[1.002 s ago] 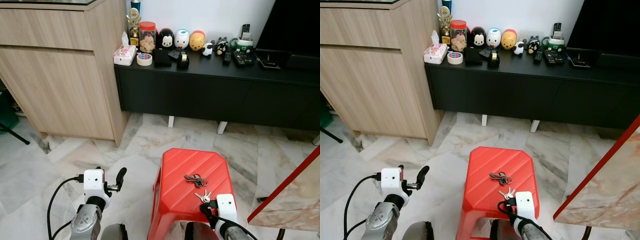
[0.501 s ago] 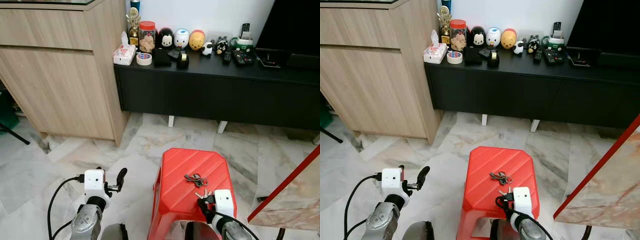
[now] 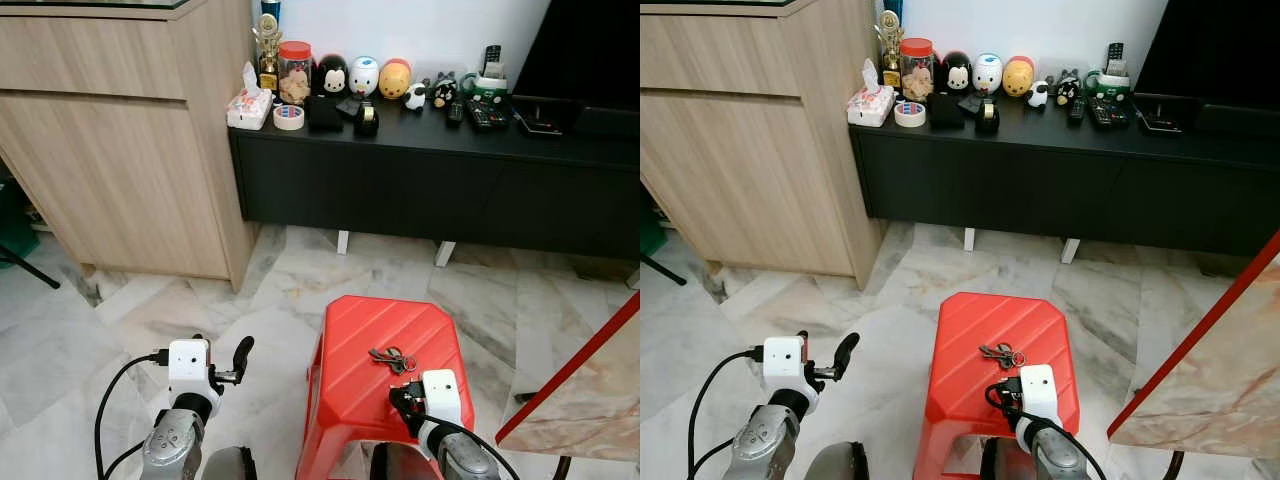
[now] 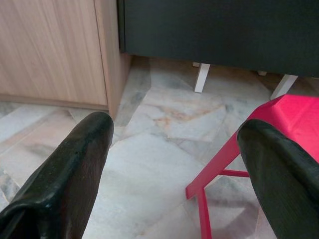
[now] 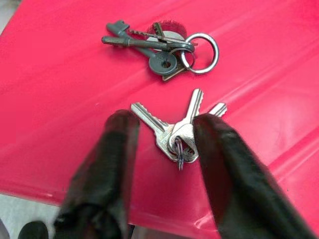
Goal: Hang keys on a hook
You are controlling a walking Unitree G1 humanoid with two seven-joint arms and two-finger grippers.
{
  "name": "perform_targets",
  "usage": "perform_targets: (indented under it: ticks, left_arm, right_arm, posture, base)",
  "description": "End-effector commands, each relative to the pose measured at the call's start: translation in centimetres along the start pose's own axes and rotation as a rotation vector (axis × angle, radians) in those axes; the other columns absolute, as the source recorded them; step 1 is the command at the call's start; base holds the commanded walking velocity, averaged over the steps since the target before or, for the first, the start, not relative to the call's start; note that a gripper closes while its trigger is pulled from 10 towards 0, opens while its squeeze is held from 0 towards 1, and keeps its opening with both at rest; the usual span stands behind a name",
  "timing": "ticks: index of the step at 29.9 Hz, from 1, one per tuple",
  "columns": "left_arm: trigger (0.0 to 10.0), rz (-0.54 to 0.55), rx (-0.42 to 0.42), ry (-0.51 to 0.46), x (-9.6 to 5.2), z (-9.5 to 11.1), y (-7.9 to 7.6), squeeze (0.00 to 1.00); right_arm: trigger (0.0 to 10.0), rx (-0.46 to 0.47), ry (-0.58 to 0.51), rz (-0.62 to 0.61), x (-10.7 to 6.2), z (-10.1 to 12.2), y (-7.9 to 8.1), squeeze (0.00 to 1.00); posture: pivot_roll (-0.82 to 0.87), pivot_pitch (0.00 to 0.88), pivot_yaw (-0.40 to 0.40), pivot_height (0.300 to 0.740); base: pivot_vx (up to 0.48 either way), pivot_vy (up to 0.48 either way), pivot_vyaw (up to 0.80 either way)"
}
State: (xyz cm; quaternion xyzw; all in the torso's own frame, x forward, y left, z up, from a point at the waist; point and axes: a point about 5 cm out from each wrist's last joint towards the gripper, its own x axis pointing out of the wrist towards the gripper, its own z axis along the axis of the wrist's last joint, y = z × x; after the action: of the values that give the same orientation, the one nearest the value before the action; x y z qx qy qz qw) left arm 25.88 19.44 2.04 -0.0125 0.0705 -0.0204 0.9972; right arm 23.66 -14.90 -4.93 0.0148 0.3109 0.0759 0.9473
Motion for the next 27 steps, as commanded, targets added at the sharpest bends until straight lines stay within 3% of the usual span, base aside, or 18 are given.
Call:
perform_targets:
  ticks: [1,22,23,24,25,26,27]
  left_arm:
    - [10.0,-0.001,0.008,0.02,-0.22,-0.38,0.02,0.0]
    - [10.0,0.007,0.011,0.026,-0.33,-0.49,0.23,0.0]
    - [10.0,0.008,0.012,0.026,-0.34,-0.49,0.27,0.0]
    - [10.0,0.009,0.013,0.026,-0.34,-0.49,0.31,0.0]
    - [10.0,0.009,0.013,0.026,-0.34,-0.48,0.32,0.0]
    - [10.0,0.01,0.014,0.026,-0.34,-0.49,0.33,0.0]
    - [10.0,0.011,0.015,0.027,-0.34,-0.49,0.34,0.0]
  right_arm:
    - [10.0,-0.012,0.008,-0.003,0.12,0.14,0.1,0.0]
    - [10.0,0.021,0.02,-0.036,0.07,-0.07,-0.08,0.0]
    - [4.6,0.023,0.02,-0.033,0.05,-0.11,-0.05,0.0]
    - [3.7,0.026,0.021,-0.03,0.03,-0.17,-0.02,0.0]
    - [3.7,0.027,0.021,-0.03,0.02,-0.19,-0.02,0.0]
    - [0.0,0.024,0.024,-0.029,0.01,-0.25,0.02,0.0]
    - [0.0,0.02,0.027,-0.026,0.0,-0.31,0.07,0.0]
  posture:
    - [-0.01,0.044,-0.073,0.61]
    - [-0.01,0.045,-0.071,0.61]
    - [-0.01,0.046,-0.071,0.61]
    - [-0.01,0.046,-0.07,0.61]
    - [-0.01,0.046,-0.07,0.61]
    - [-0.01,0.046,-0.07,0.61]
    - [-0.01,0.046,-0.07,0.61]
  base:
    - [0.0,0.0,0.0]
    - [0.0,0.0,0.0]
    - [0.0,0.0,0.0]
    - [0.0,0.0,0.0]
    - [0.0,0.0,0.0]
    - [0.0,0.0,0.0]
    - [0.0,0.0,0.0]
